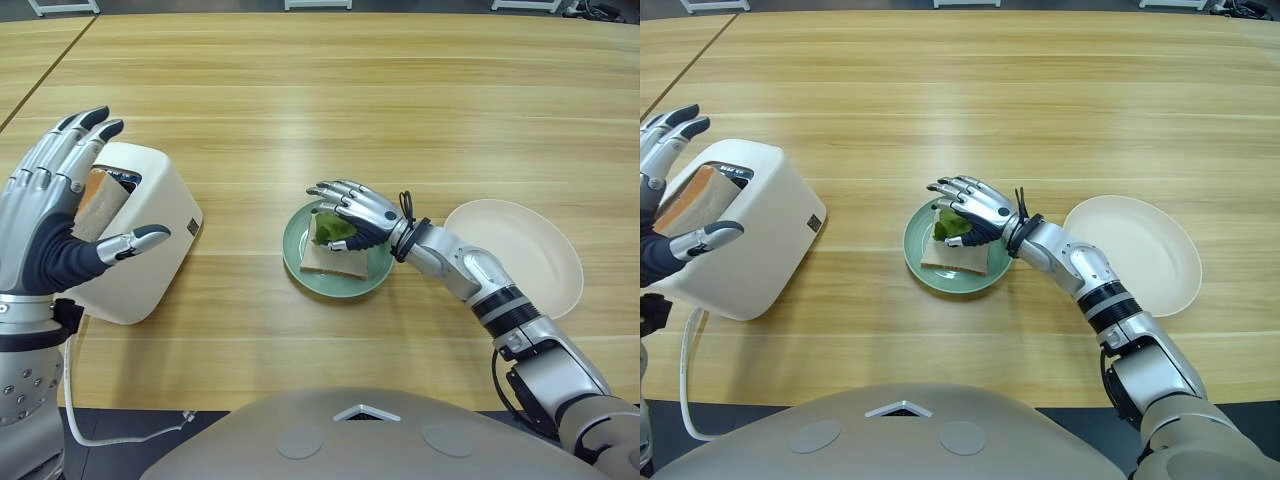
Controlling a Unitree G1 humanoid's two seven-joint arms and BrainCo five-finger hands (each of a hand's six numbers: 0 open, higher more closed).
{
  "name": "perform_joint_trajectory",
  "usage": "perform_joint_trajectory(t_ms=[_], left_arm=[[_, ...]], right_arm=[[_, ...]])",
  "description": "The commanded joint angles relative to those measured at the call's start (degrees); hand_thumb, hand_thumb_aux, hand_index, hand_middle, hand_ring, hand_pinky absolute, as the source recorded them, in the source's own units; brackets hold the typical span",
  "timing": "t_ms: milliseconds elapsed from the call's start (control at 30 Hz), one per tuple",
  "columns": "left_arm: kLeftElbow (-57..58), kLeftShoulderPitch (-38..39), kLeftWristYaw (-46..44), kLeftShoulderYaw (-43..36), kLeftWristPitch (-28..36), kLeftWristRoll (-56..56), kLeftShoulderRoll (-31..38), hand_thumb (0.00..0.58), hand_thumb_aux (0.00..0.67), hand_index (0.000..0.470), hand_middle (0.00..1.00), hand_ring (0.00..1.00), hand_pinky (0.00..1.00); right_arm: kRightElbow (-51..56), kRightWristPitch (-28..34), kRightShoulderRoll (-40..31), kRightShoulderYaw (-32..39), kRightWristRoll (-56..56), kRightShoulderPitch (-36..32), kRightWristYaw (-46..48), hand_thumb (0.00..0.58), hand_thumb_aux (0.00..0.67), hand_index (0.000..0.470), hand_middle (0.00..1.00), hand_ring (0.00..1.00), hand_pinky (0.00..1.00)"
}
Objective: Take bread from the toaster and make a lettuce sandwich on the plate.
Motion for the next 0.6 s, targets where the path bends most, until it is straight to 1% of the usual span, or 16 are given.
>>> perform_joint_trajectory(t_ms=[33,167,233,400,467,600], left_arm=[[2.73,1.32,-1.76,2.66,0.17,1.19,0.95,0.000,0.000,0.000,0.00,0.00,0.00],[5.07,2.39,-2.35,6.04,-0.38,1.99,1.58,0.000,0.000,0.000,0.00,0.00,0.00],[5.65,2.49,-2.70,7.06,-0.54,1.70,1.96,0.000,0.000,0.000,0.00,0.00,0.00],[8.96,3.20,-4.42,9.73,1.10,3.08,3.90,0.000,0.000,0.000,0.00,0.00,0.00],[9.83,4.13,-5.27,9.70,1.98,4.58,3.88,0.000,0.000,0.000,0.00,0.00,0.00],[12.09,5.82,-6.33,6.92,2.89,7.85,3.20,0.000,0.000,0.000,0.00,0.00,0.00]], right_arm=[[-0.96,0.87,-0.87,0.30,0.57,0.99,2.27,0.000,0.000,0.000,0.00,0.00,0.00],[-3.60,0.68,-2.33,-1.24,2.67,2.19,4.25,0.000,0.000,0.000,0.00,0.00,0.00],[-6.44,0.17,-3.46,-2.74,6.51,3.59,6.58,0.000,0.000,0.000,0.00,0.00,0.00],[-14.45,1.62,-6.50,-10.05,16.04,6.37,10.65,0.000,0.000,0.000,0.00,0.00,0.00],[-15.76,1.87,-7.58,-13.40,18.10,6.70,10.39,0.000,0.000,0.000,0.00,0.00,0.00],[-17.77,1.69,-8.77,-18.70,21.82,7.96,10.12,0.000,0.000,0.000,0.00,0.00,0.00]])
